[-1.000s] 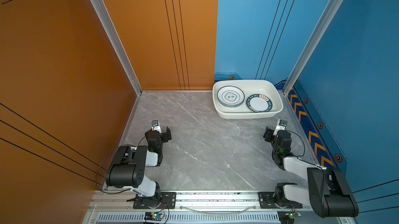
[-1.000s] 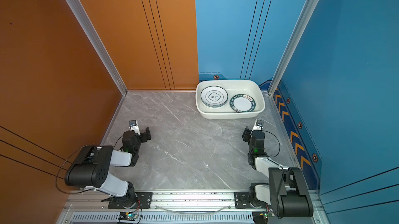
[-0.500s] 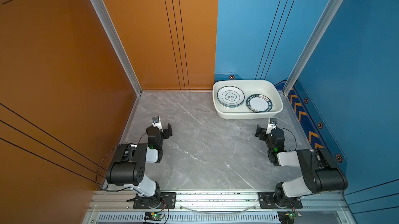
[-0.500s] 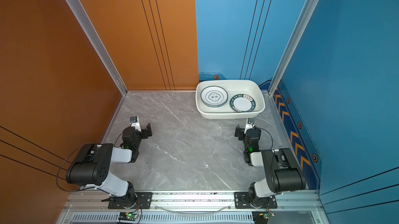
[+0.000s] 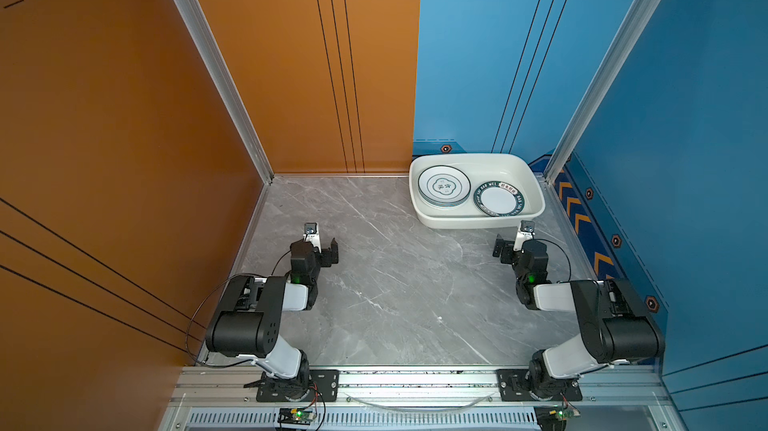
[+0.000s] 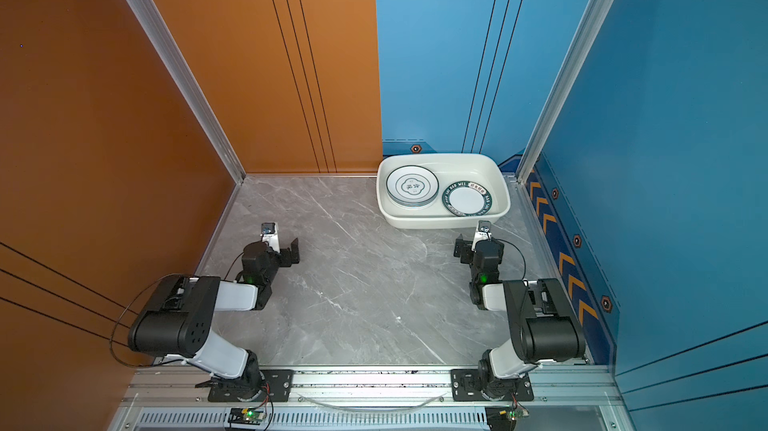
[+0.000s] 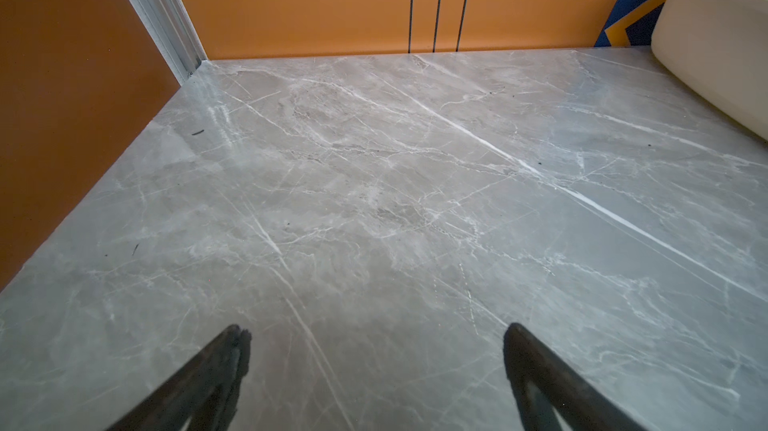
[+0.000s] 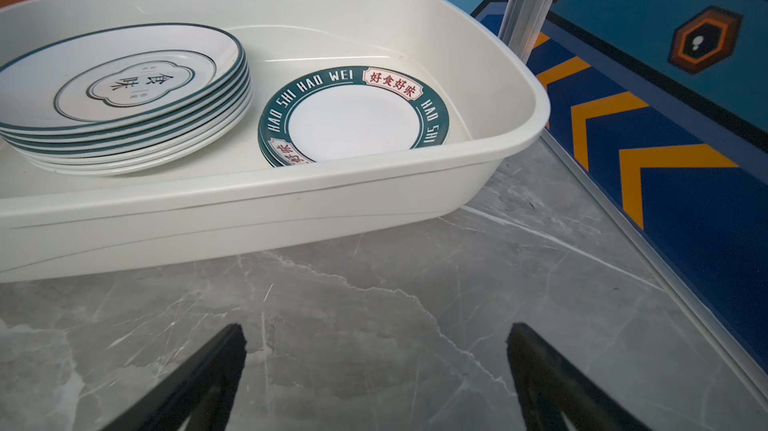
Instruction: Place the plates into the plastic bin on the countertop
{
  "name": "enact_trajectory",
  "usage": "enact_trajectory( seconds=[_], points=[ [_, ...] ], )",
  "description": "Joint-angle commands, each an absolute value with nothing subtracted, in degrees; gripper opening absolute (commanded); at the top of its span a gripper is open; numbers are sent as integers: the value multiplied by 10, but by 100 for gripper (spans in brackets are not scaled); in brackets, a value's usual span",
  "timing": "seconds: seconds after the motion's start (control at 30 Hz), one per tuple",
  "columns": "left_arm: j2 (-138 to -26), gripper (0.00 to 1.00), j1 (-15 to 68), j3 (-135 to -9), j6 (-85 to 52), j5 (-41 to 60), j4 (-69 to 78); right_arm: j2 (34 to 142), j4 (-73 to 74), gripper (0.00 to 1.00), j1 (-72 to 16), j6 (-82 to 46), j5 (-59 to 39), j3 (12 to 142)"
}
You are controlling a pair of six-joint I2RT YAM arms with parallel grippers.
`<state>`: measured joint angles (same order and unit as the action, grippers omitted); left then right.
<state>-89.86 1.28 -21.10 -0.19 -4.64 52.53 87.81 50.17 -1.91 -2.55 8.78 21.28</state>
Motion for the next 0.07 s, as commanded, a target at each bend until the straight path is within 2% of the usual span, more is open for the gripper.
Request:
enact_trajectory(
  seconds=[0.0, 0.03],
  points=[
    [-893, 98, 9, -222, 3, -52, 515, 877, 487, 100, -16, -32, 75, 223],
    [-892, 98, 13, -221, 5, -56, 514, 877, 488, 100, -15, -32, 75, 222]
  ],
)
